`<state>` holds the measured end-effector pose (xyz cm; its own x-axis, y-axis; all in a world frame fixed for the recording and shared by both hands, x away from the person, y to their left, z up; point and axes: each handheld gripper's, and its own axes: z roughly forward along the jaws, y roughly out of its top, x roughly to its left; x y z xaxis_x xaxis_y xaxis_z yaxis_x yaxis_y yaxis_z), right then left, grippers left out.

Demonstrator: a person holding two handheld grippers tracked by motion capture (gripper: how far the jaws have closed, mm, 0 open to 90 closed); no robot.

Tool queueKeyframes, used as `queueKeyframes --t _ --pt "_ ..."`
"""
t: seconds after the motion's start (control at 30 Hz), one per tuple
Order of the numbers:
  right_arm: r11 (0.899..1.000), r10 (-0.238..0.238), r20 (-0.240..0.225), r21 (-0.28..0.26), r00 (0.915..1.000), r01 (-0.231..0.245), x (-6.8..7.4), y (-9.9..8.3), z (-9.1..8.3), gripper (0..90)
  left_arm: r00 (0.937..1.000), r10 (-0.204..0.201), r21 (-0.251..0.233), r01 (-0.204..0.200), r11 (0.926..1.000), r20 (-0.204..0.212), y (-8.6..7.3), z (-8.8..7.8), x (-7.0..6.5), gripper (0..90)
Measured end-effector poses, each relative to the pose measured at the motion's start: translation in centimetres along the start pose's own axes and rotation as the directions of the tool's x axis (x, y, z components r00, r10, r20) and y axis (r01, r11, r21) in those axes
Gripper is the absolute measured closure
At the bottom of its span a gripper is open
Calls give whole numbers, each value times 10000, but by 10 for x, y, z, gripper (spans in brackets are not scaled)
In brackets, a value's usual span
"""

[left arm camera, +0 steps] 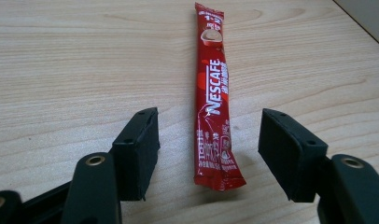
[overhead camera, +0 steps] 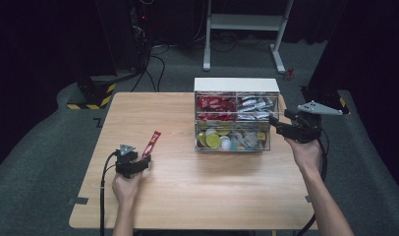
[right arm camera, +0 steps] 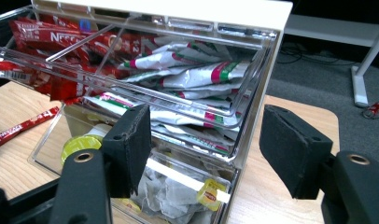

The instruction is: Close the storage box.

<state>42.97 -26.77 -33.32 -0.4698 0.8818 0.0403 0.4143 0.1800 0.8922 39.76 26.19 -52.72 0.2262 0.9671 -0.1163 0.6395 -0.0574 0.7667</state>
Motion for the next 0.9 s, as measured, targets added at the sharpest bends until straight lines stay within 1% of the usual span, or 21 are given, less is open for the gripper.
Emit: queueKeyframes --t 0.1,0.2,0.33,0.5,0.57,0.63,0.73,0.8,0.9 --pt "10000 2 -71 29 10000 -2 0 -3 1 330 10000 -1 1 1 10000 7 0 0 0 386" --pt "9998 102 -212 -144 9997 -105 0 -5 0 330 10000 3 2 -3 10000 15 0 0 0 383" --pt "9999 78 -248 -128 9997 -82 0 -8 0 326 10000 3 2 -3 10000 16 0 0 0 383" --pt "9997 17 -304 -232 9995 -24 2 -16 -4 313 10000 1 3 -1 10000 17 0 0 0 383" --pt "9994 71 -517 -338 9986 -89 3 -19 -7 339 10000 -2 2 2 10000 19 0 0 0 382" --pt "9992 29 -680 -399 9977 -57 3 -22 -11 341 10000 -1 3 1 10000 17 0 0 0 382" --pt "9987 -6 -484 -502 9988 -19 2 -29 -15 322 10000 -2 4 2 10000 18 0 0 0 383" --pt "9986 9 -434 -519 9991 -31 1 -33 -17 324 10000 0 2 0 10000 22 0 0 0 383" --pt "9985 106 -566 -535 9983 -136 1 -41 -20 340 10000 3 -4 -3 10000 42 0 0 0 378"
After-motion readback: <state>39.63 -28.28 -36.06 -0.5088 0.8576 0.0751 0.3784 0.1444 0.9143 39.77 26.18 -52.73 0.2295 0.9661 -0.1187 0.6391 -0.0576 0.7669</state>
